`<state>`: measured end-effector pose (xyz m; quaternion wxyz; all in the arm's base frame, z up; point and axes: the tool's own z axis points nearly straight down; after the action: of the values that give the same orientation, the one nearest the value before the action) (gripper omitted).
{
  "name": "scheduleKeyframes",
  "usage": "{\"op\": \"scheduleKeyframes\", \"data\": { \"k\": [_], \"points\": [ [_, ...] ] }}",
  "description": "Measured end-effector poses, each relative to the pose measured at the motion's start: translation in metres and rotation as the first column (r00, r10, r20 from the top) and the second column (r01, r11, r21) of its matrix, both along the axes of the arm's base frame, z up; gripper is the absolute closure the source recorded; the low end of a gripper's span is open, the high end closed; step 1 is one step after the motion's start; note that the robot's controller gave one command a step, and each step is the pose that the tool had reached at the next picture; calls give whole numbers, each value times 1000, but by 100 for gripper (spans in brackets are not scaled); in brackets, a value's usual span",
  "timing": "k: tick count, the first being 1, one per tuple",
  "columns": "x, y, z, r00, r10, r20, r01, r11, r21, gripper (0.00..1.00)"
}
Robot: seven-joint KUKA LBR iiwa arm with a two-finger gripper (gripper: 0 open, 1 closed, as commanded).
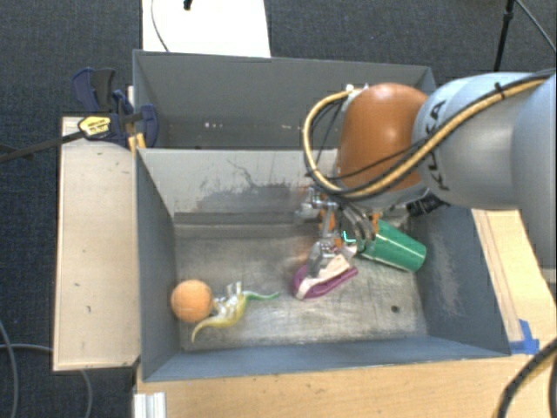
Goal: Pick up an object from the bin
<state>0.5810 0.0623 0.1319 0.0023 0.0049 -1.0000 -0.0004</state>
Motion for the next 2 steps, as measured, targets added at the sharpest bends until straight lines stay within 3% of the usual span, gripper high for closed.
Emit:
{"op": "scheduleKeyframes", "data": {
  "k": [1,2],
  "points": [
    [2,0,4,1000,-1,8,1,1000,0,0],
    [-16,-35,-48,1000,-12,21,11,1000,14,0]
  ]
}}
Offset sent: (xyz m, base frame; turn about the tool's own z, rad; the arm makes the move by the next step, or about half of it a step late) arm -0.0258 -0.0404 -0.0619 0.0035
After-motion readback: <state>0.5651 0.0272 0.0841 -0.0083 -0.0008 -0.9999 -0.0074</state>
